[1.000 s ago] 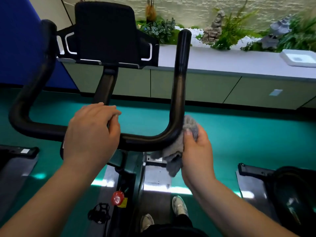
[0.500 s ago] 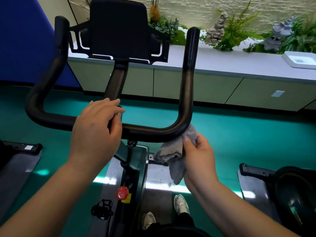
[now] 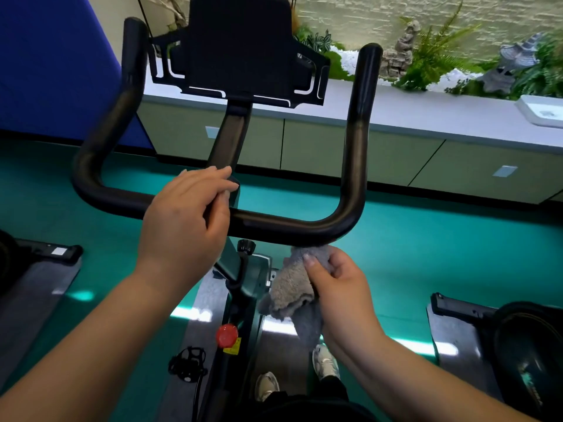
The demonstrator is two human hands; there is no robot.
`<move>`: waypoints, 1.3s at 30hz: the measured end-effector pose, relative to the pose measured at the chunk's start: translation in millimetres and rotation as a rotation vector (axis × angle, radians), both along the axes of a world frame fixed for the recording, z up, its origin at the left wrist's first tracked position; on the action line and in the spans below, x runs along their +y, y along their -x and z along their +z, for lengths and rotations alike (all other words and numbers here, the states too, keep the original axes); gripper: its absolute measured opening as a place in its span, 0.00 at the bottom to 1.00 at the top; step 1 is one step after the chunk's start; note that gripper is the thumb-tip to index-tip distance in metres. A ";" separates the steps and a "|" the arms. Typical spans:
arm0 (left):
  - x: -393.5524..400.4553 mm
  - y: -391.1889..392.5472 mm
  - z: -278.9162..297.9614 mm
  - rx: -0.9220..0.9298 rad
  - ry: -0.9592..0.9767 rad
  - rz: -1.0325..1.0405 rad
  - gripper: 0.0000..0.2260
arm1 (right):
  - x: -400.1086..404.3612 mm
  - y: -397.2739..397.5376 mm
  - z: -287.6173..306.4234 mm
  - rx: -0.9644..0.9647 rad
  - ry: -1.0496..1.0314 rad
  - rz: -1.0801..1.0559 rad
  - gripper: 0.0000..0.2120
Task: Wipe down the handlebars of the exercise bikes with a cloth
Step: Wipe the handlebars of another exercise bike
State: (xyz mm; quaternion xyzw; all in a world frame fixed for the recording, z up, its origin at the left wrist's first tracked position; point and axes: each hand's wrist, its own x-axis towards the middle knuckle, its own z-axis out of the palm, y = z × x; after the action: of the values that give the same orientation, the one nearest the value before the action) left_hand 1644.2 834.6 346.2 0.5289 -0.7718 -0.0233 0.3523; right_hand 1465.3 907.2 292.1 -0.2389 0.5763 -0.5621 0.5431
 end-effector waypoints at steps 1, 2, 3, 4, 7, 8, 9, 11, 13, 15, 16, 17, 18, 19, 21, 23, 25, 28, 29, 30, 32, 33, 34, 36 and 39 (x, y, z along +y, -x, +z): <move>-0.5 0.1 0.0 0.003 0.000 0.001 0.11 | -2.7 -6.9 0.2 -0.039 -0.005 0.017 0.04; -0.6 0.0 0.2 0.004 0.000 0.004 0.11 | -6.2 -16.2 1.5 -0.066 -0.017 0.040 0.04; -0.5 0.0 0.5 0.003 0.001 0.008 0.11 | -10.4 -27.5 2.3 -0.091 -0.030 0.068 0.04; -0.3 0.0 0.7 -0.002 0.001 0.010 0.11 | -14.0 -38.6 2.4 -0.127 -0.043 0.093 0.04; -0.5 -0.9 0.3 -0.007 0.012 0.008 0.10 | -19.7 -57.9 3.8 -0.240 -0.077 0.128 0.07; -0.8 -0.9 0.1 -0.006 0.019 0.009 0.10 | -19.3 -55.8 4.4 -0.269 -0.084 0.124 0.07; -0.9 -0.7 -0.2 -0.006 0.025 0.011 0.10 | -18.1 -50.3 4.9 -0.287 -0.085 0.113 0.07; -0.4 0.2 -0.8 -0.006 0.024 0.022 0.10 | -14.1 -34.8 5.5 -0.294 -0.073 0.085 0.05; -0.7 1.1 -1.0 -0.010 0.020 0.035 0.11 | -13.0 -26.9 6.0 -0.311 -0.055 0.067 0.04; -0.8 1.9 -1.1 -0.017 0.018 0.037 0.11 | -15.9 -34.9 7.2 -0.318 -0.078 0.084 0.04; -0.9 1.9 -0.9 -0.020 0.018 0.038 0.11 | -18.5 -43.9 9.2 -0.323 -0.095 0.100 0.05; -1.2 1.7 -0.7 -0.022 0.021 0.041 0.11 | -21.5 -53.9 12.3 -0.340 -0.105 0.118 0.06; -1.5 1.3 -0.6 -0.023 0.024 0.042 0.11 | -23.9 -62.8 15.1 -0.360 -0.105 0.131 0.08; -1.7 0.8 -0.7 -0.022 0.026 0.041 0.11 | -25.5 -69.8 16.4 -0.376 -0.098 0.136 0.10; -1.5 0.8 -0.9 -0.020 0.025 0.039 0.11 | -26.6 -73.6 16.1 -0.377 -0.085 0.139 0.11; -0.8 1.4 -1.0 -0.021 0.021 0.037 0.12 | -24.6 -68.2 15.6 -0.350 -0.087 0.152 0.11; 0.0 1.4 -1.0 -0.023 0.020 0.034 0.12 | -20.6 -58.4 14.8 -0.314 -0.102 0.143 0.10; 1.1 2.4 0.6 -0.025 0.017 0.041 0.11 | -14.3 -39.7 13.1 -0.281 -0.109 0.110 0.07; 1.3 3.6 1.8 -0.028 0.012 0.049 0.11 | -12.3 -33.0 13.4 -0.274 -0.105 0.103 0.07; 1.5 5.3 3.0 -0.032 0.007 0.060 0.10 | -10.3 -26.2 13.8 -0.270 -0.102 0.097 0.06; 1.1 8.7 5.1 -0.040 -0.003 0.087 0.09 | -5.4 -13.6 17.1 -0.288 -0.096 0.081 0.05; 0.5 10.2 5.8 -0.043 -0.007 0.099 0.08 | -3.0 -7.8 18.6 -0.304 -0.092 0.071 0.05; -0.1 11.5 6.0 -0.045 -0.010 0.109 0.08 | -0.8 -2.3 20.2 -0.315 -0.089 0.064 0.05; -0.8 12.8 6.3 -0.048 -0.014 0.122 0.08 | 2.8 9.6 23.6 -0.326 -0.081 0.051 0.06; -1.1 13.3 6.8 -0.045 -0.026 0.131 0.08 | 2.9 27.2 28.4 -0.264 -0.062 0.014 0.10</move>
State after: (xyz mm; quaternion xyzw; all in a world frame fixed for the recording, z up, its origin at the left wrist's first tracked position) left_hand 1630.9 833.4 353.0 0.5834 -0.7427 0.0016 0.3287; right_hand 1438.1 910.1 320.5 -0.1500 0.5150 -0.5669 0.6252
